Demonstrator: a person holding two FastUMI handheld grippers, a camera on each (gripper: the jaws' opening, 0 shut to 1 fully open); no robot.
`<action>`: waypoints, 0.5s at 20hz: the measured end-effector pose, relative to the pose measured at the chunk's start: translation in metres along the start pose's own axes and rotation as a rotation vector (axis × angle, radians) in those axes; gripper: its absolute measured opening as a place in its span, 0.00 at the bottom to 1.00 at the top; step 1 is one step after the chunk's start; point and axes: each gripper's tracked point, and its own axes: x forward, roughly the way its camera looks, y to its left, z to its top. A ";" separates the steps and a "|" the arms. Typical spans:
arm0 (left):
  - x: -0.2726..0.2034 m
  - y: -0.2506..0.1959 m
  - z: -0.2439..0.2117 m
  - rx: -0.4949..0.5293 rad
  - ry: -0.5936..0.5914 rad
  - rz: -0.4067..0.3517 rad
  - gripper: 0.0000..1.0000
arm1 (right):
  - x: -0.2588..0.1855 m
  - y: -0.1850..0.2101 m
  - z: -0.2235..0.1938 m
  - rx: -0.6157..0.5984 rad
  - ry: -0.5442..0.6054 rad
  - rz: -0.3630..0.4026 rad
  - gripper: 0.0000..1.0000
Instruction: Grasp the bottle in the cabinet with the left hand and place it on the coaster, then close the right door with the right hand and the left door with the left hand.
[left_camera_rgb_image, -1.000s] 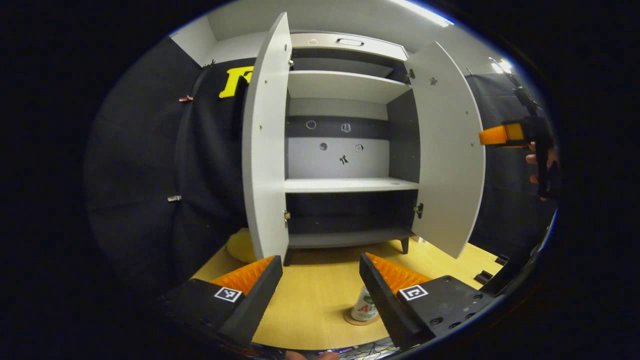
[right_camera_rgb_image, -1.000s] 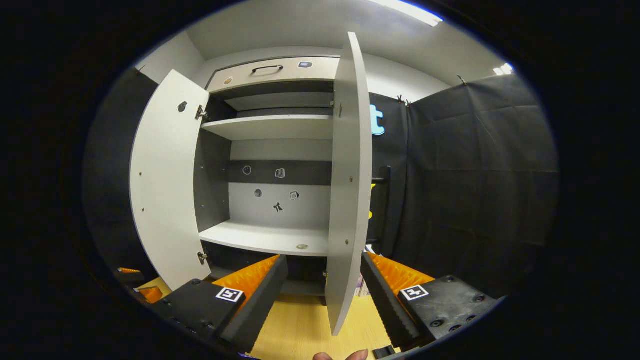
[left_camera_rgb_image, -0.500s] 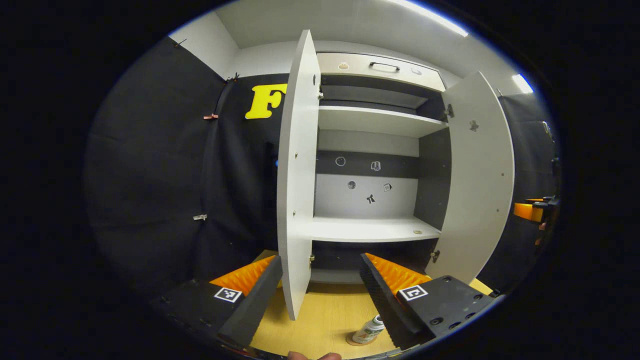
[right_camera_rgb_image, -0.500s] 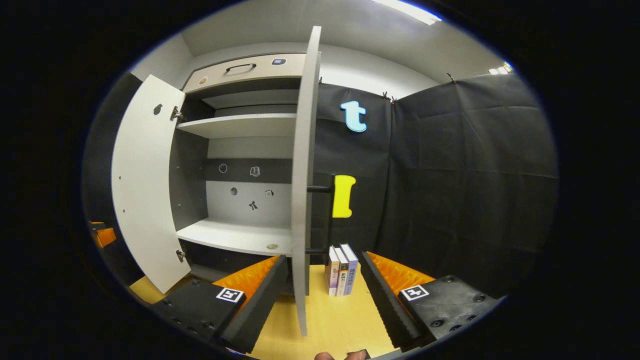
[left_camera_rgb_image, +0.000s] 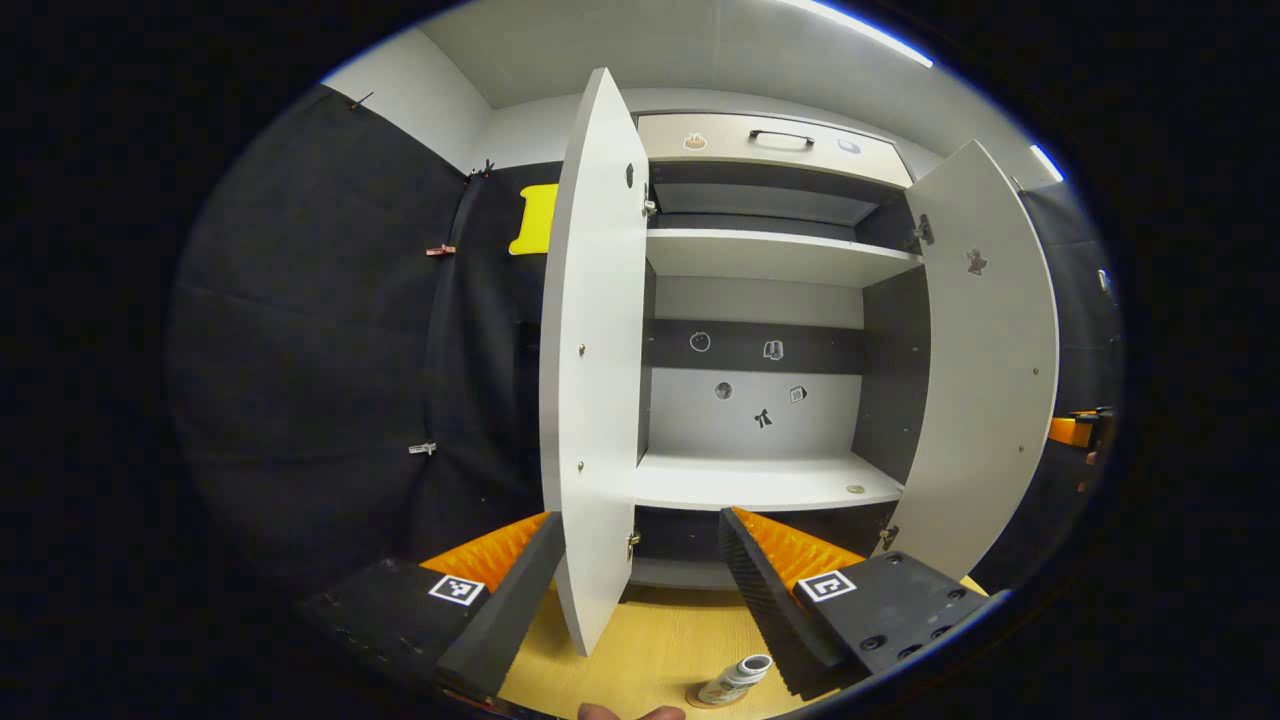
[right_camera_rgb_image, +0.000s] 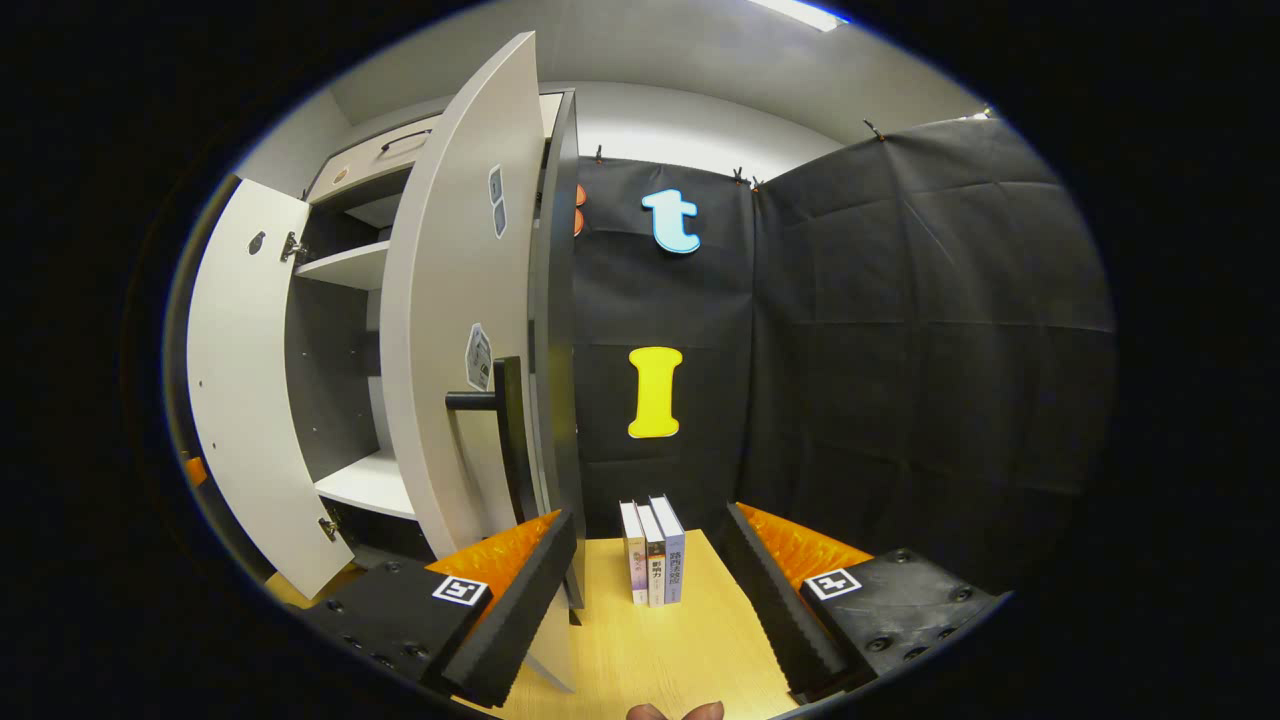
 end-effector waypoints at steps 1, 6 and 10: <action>0.000 0.002 -0.001 0.007 0.004 0.011 0.98 | 0.003 0.004 0.000 0.003 0.004 0.013 0.99; -0.007 0.011 -0.003 0.027 0.013 0.051 0.98 | 0.002 0.015 -0.002 0.011 0.002 0.017 0.96; -0.017 0.018 -0.004 0.044 0.012 0.068 0.98 | -0.002 0.029 -0.004 0.020 0.005 0.046 0.96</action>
